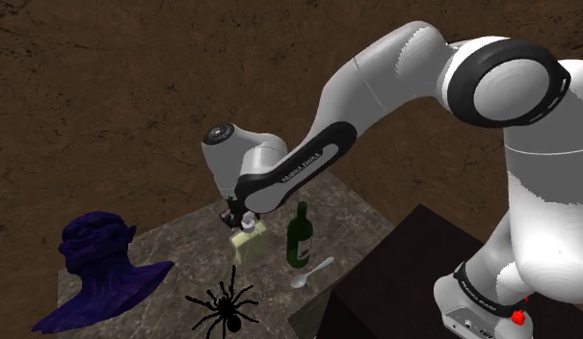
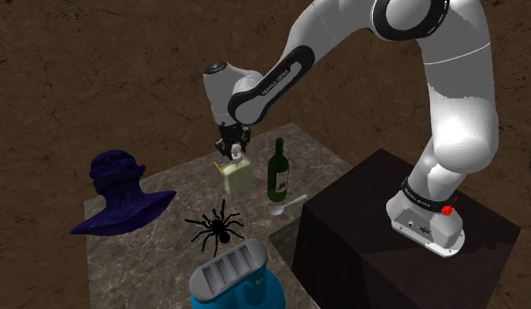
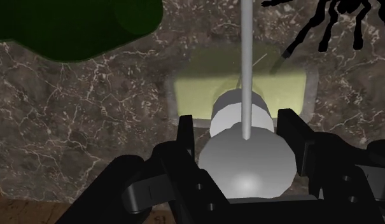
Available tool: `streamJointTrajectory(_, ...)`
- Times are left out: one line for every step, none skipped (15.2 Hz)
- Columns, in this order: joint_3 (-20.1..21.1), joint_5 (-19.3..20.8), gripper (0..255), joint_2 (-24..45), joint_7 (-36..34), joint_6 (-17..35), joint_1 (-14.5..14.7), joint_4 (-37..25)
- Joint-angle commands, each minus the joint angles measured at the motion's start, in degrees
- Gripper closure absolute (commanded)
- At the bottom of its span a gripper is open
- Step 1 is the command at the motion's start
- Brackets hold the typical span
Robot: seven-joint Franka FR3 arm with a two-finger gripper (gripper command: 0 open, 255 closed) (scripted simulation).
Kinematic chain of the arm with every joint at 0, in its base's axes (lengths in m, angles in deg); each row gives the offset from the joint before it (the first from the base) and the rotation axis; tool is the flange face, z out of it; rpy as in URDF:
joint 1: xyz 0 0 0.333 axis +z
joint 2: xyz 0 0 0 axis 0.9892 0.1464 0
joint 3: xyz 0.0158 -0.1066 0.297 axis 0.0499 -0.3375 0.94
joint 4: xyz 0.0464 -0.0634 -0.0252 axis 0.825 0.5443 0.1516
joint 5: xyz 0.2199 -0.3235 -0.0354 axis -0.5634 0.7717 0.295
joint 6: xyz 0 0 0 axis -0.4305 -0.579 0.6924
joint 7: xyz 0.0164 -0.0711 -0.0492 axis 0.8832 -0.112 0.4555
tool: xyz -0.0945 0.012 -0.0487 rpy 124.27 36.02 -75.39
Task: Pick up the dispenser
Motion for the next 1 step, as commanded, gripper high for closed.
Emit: streamJointTrajectory(0.11,-0.17,255,-0.4,0.14,-0.2,-0.13,0.17)
